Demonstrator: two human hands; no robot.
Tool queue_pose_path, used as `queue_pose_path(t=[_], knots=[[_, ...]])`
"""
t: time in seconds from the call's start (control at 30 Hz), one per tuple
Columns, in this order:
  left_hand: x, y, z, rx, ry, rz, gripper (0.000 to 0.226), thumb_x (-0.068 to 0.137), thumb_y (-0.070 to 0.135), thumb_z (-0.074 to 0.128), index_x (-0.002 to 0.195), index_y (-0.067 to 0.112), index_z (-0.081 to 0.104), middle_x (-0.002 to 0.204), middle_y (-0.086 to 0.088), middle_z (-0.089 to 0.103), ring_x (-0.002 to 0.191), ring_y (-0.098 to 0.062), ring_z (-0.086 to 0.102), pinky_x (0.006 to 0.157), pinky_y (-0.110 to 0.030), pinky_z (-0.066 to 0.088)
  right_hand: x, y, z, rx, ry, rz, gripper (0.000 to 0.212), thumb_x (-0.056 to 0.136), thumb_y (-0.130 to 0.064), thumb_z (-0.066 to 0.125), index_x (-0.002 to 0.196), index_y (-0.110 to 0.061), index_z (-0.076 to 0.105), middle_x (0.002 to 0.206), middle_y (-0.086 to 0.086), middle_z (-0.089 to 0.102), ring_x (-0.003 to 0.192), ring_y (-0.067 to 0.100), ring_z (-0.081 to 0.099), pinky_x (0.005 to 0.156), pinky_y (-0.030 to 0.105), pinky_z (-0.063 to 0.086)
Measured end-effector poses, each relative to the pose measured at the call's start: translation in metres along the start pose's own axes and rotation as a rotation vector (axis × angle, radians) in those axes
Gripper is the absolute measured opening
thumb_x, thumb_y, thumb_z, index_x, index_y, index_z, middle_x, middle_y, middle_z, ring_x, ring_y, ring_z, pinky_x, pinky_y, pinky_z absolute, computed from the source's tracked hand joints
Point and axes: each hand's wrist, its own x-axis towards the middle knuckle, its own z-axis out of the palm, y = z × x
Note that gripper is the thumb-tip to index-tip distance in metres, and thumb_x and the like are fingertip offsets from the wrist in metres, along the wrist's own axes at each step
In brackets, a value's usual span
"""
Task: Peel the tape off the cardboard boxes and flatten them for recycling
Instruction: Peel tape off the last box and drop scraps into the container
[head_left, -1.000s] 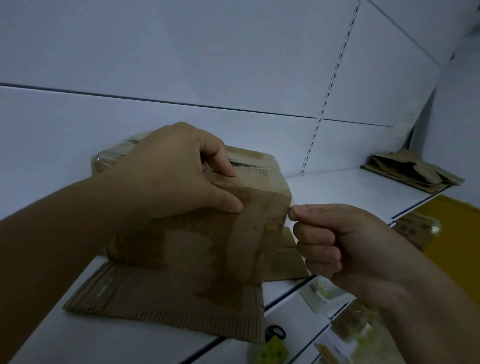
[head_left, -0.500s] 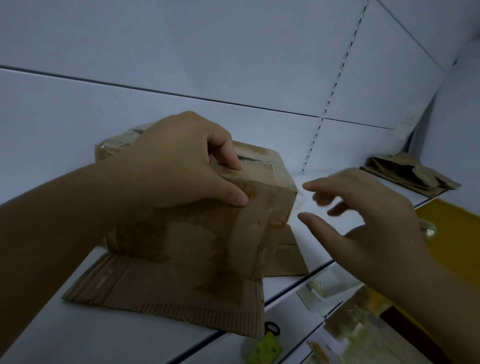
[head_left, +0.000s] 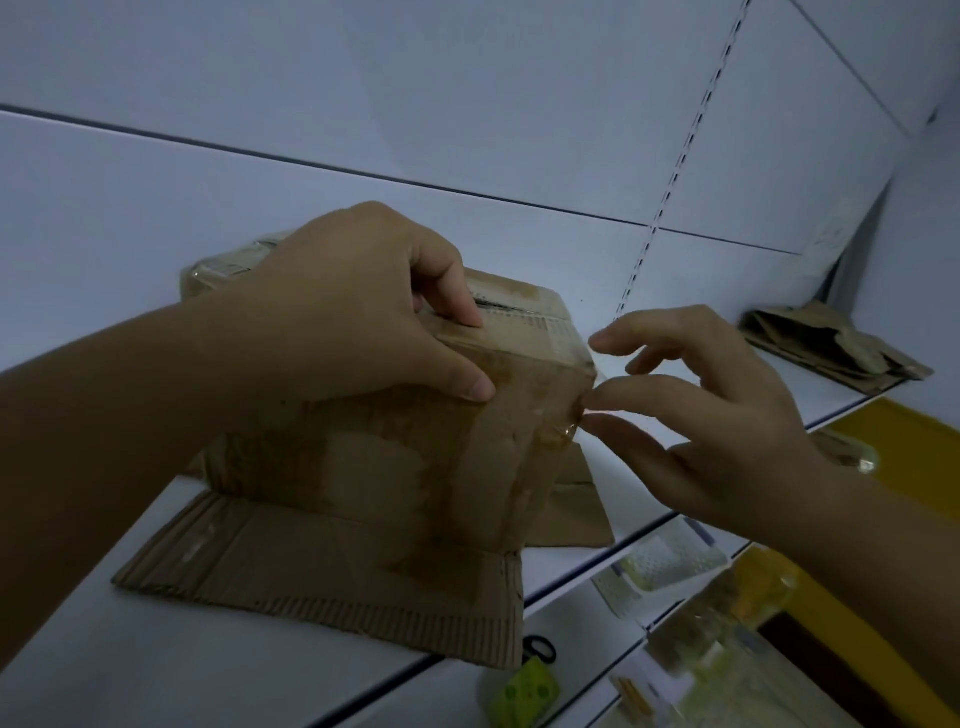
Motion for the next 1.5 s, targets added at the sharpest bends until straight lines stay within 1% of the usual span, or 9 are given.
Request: queue_pose_path(t=[0.23,0.43,0.63,0.77,0.87,0.97,1.13,1.33,1.5], knots=[[0.0,0.0,0.001,0.002,0.0,-0.003,0.054,0.022,0.071,0.058,0.064,0.038,0.065,0.073,0.017,0.062,0.076,0.0,0.055,0.063,-0.022,0.044,0.0,0.001,0.003,-0.018,0.081,-0.066,0.008,0.091,-0.016,0.061,0.095,-0.013,0.055,0.113,0.01,0.05,0.094,0.02,0.05,0.087,0.016,0.034],[0.0,0.0,0.001,0.01,-0.001,-0.018,0.051,0.022,0.07,0.058,0.062,0.039,0.064,0.073,0.02,0.06,0.075,0.001,0.055,0.064,-0.019,0.044,0.007,-0.013,0.003,0.311,0.213,0.233,0.001,0.089,-0.014,0.051,0.089,-0.015,0.051,0.1,-0.003,0.056,0.098,0.001,0.051,0.085,0.013,0.038],[-0.001,0.001,0.001,0.006,-0.002,-0.015,0.049,0.023,0.069,0.059,0.063,0.04,0.063,0.074,0.02,0.06,0.076,-0.001,0.055,0.065,-0.021,0.044,-0.001,0.001,0.006,0.103,0.021,-0.047,0.02,0.087,-0.021,0.066,0.105,-0.016,0.059,0.113,0.007,0.052,0.099,0.021,0.053,0.081,0.026,0.045],[0.0,0.001,0.001,0.001,0.007,-0.02,0.049,0.023,0.069,0.059,0.063,0.04,0.064,0.074,0.018,0.061,0.076,-0.002,0.055,0.064,-0.022,0.044,0.011,0.007,0.002,0.054,0.061,-0.149,0.007,0.087,-0.013,0.067,0.093,-0.012,0.071,0.101,0.014,0.065,0.089,0.027,0.056,0.076,0.03,0.045],[0.0,0.001,0.002,0.005,0.009,-0.022,0.048,0.024,0.069,0.06,0.063,0.04,0.064,0.074,0.018,0.061,0.075,-0.001,0.054,0.063,-0.021,0.043,0.015,0.005,0.002,0.012,0.026,-0.147,0.015,0.088,-0.007,0.062,0.08,-0.003,0.073,0.095,0.016,0.066,0.087,0.025,0.056,0.077,0.027,0.043],[0.001,0.0,0.002,0.007,0.012,-0.024,0.046,0.025,0.068,0.06,0.062,0.04,0.063,0.073,0.02,0.06,0.076,0.0,0.054,0.062,-0.02,0.042,0.013,-0.003,0.008,0.107,0.014,-0.028,0.018,0.092,-0.008,0.053,0.08,-0.004,0.066,0.102,0.007,0.056,0.089,0.019,0.053,0.078,0.025,0.042],[0.002,-0.003,0.004,0.013,0.019,-0.01,0.047,0.024,0.069,0.06,0.061,0.04,0.063,0.072,0.02,0.06,0.075,0.0,0.054,0.062,-0.021,0.042,0.009,-0.024,0.013,0.522,0.048,0.374,0.012,0.09,-0.015,0.046,0.084,-0.022,0.054,0.099,-0.01,0.051,0.094,0.005,0.051,0.08,0.013,0.039],[0.004,-0.013,0.003,0.07,0.028,0.032,0.051,0.025,0.078,0.068,0.064,0.045,0.064,0.077,0.018,0.061,0.078,-0.001,0.054,0.07,-0.028,0.047,0.018,-0.03,0.014,0.903,0.16,0.66,0.013,0.086,-0.029,0.045,0.082,-0.031,0.057,0.088,-0.01,0.062,0.08,0.011,0.057,0.07,0.026,0.047],[0.003,-0.022,0.003,0.1,0.042,0.1,0.05,0.041,0.081,0.067,0.073,0.043,0.065,0.088,0.026,0.058,0.082,0.002,0.053,0.066,-0.021,0.039,0.039,-0.018,0.005,1.059,0.147,0.859,0.02,0.098,-0.01,0.041,0.081,-0.013,0.051,0.066,-0.005,0.064,0.062,0.006,0.057,0.061,0.02,0.047]])
